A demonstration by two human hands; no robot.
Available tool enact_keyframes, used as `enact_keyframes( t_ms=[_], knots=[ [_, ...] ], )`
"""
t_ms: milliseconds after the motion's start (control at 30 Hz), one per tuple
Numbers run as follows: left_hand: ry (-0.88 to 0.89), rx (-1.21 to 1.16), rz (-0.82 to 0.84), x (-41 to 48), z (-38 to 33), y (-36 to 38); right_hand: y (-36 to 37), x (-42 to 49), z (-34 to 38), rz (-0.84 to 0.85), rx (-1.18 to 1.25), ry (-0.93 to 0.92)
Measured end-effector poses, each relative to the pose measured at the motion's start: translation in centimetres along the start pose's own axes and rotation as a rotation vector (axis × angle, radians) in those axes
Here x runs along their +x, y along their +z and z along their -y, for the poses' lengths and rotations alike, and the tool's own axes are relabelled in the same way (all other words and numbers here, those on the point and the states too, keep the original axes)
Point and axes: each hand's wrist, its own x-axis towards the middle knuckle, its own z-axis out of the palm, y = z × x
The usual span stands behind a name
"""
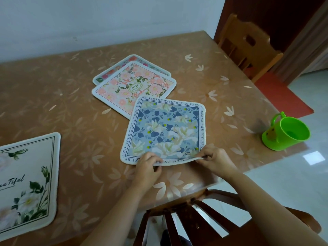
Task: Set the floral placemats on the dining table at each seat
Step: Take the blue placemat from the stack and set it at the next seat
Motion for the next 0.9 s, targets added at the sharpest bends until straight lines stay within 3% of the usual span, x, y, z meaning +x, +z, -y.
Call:
enact_keyframes(
  t_ms=[233,467,900],
  knots=[
    [-0.032,-0.058,0.004,0.1,-0.1,-0.7,0.8,-0.1,0.5,0.078,-0.023,-0.110],
    [-0.012,0.016,0.014,-1.2,-0.3,-1.8,4.4,-0.4,0.8,0.282,-0.309,-0.173],
    [-0.028,-0.033,0.059,-3.0,-1.0,1.2,4.2,-1.0,-0.5,0.228,-0.291,-0.228]
  ],
)
